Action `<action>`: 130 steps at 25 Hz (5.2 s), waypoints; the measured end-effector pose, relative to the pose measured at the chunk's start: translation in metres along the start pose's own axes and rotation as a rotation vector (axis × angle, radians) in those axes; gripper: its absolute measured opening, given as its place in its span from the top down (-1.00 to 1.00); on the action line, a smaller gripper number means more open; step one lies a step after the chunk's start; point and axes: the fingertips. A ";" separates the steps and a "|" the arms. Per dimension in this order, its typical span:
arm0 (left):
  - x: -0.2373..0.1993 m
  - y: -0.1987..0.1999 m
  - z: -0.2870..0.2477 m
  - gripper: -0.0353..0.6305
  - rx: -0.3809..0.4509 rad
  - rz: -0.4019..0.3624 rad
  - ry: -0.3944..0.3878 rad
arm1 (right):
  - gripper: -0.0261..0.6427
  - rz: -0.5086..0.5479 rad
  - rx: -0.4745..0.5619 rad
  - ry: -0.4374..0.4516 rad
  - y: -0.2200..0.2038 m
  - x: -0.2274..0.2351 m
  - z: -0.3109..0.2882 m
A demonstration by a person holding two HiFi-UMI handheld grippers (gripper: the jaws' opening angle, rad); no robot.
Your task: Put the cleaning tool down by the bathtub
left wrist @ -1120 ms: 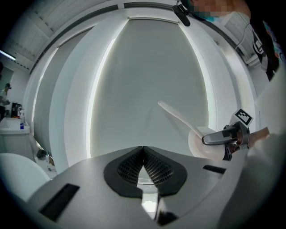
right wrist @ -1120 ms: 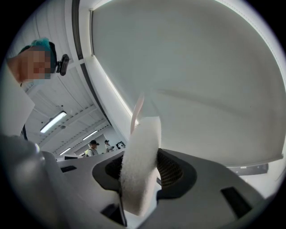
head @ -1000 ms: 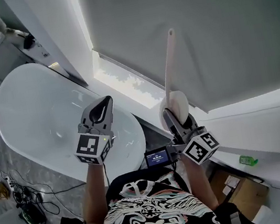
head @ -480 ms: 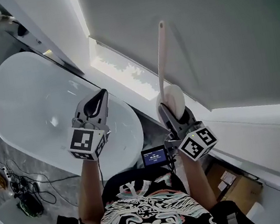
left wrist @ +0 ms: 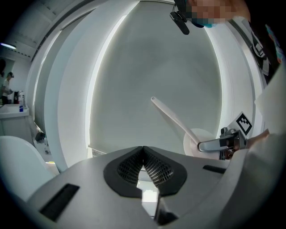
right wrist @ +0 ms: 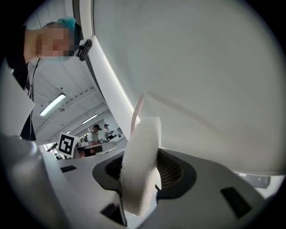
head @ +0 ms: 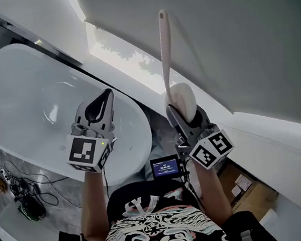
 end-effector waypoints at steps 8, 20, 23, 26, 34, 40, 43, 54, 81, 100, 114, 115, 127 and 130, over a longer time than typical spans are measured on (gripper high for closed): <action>-0.014 -0.048 -0.034 0.84 -0.041 0.053 0.008 | 0.35 0.085 -0.071 0.046 -0.037 0.030 -0.035; -0.050 -0.107 -0.055 0.84 -0.092 0.110 0.065 | 0.35 0.124 -0.137 0.072 -0.082 0.063 -0.079; -0.053 -0.118 -0.065 0.84 -0.085 0.118 0.066 | 0.35 0.124 -0.153 0.080 -0.096 0.073 -0.086; -0.051 -0.133 -0.075 0.84 -0.082 0.114 0.070 | 0.35 0.129 -0.155 0.095 -0.110 0.085 -0.088; -0.086 -0.182 -0.103 0.84 -0.127 0.173 0.066 | 0.35 0.145 -0.227 0.097 -0.147 0.109 -0.133; -0.100 -0.217 -0.111 0.84 -0.149 0.197 0.077 | 0.35 0.215 -0.256 0.118 -0.173 0.120 -0.152; -0.105 -0.234 -0.115 0.84 -0.155 0.205 0.080 | 0.35 0.223 -0.275 0.127 -0.192 0.125 -0.163; -0.110 -0.319 -0.129 0.84 -0.247 0.250 0.057 | 0.35 0.236 -0.359 0.097 -0.271 0.166 -0.191; -0.121 -0.375 -0.170 0.84 -0.276 0.348 0.092 | 0.36 0.520 -0.582 -0.144 -0.356 0.259 -0.227; -0.117 -0.381 -0.180 0.84 -0.253 0.395 0.054 | 0.35 0.811 -0.660 -0.345 -0.372 0.274 -0.227; -0.111 -0.382 -0.178 0.84 -0.247 0.414 0.035 | 0.10 0.769 -0.709 -0.218 -0.386 0.248 -0.220; -0.109 -0.382 -0.178 0.84 -0.246 0.412 0.032 | 0.10 0.743 -0.710 -0.215 -0.385 0.247 -0.221; -0.100 -0.374 -0.175 0.84 -0.254 0.416 0.024 | 0.07 0.661 -0.762 -0.097 -0.389 0.218 -0.202; -0.097 -0.376 -0.174 0.84 -0.261 0.419 0.027 | 0.07 0.707 -0.749 -0.119 -0.387 0.219 -0.200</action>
Point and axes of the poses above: the fingertips, and each gripper's own axes: z backward along the fingers, x to its right, y out of its top, and after that the axes turned 10 degrees about -y, right-handed
